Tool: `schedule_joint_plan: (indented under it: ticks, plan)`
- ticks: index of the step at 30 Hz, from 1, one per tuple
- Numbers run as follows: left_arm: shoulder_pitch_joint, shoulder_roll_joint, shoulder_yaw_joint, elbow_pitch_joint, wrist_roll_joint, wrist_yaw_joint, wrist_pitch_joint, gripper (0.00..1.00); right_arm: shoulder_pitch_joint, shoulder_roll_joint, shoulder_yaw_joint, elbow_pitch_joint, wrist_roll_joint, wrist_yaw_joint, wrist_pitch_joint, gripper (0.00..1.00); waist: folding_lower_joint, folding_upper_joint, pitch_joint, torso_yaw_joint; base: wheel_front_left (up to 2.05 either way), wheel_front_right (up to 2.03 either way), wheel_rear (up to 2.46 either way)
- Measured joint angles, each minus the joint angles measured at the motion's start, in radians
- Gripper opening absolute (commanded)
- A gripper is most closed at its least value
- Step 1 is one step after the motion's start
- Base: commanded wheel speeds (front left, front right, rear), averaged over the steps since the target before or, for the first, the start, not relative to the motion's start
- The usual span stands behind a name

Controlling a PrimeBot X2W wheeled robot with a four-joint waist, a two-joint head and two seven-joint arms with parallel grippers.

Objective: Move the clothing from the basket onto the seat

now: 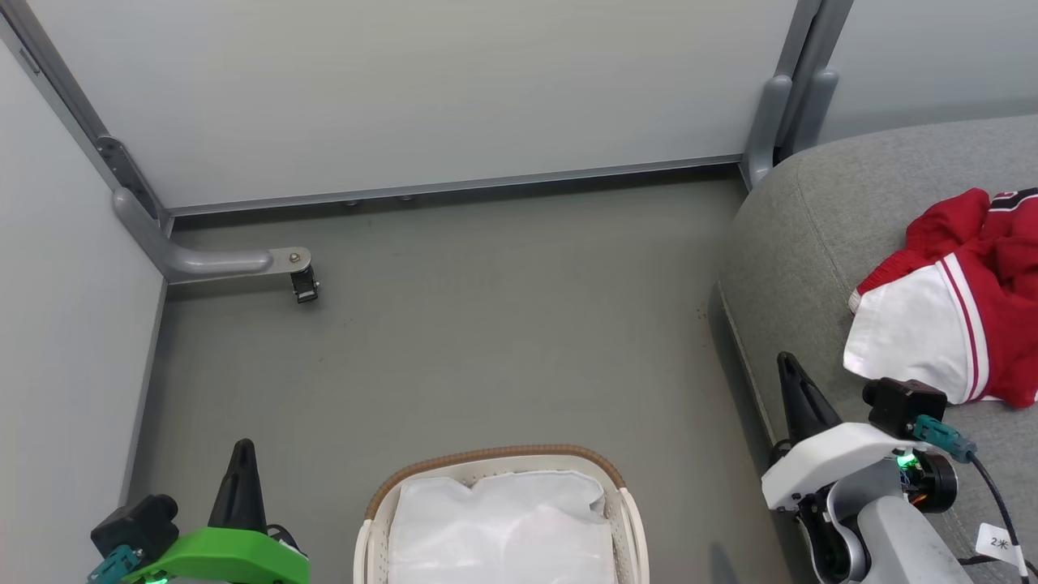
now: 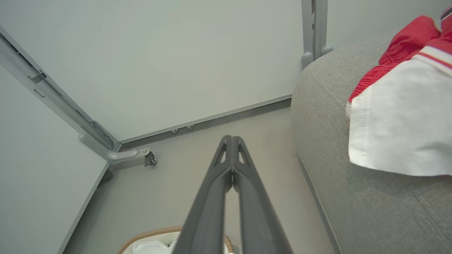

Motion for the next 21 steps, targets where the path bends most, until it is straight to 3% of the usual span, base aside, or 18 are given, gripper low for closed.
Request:
schedule_joint_plan:
  ticks: [21]
  plan:
    - [-0.004,-0.006,0.03,-0.041,-0.29,0.0,0.083,0.0,0.037,-0.001,-0.044,-0.06,0.331,0.0,0.081,0.0,0.0,0.0,-0.007,-0.006,0.0,0.0,0.0]
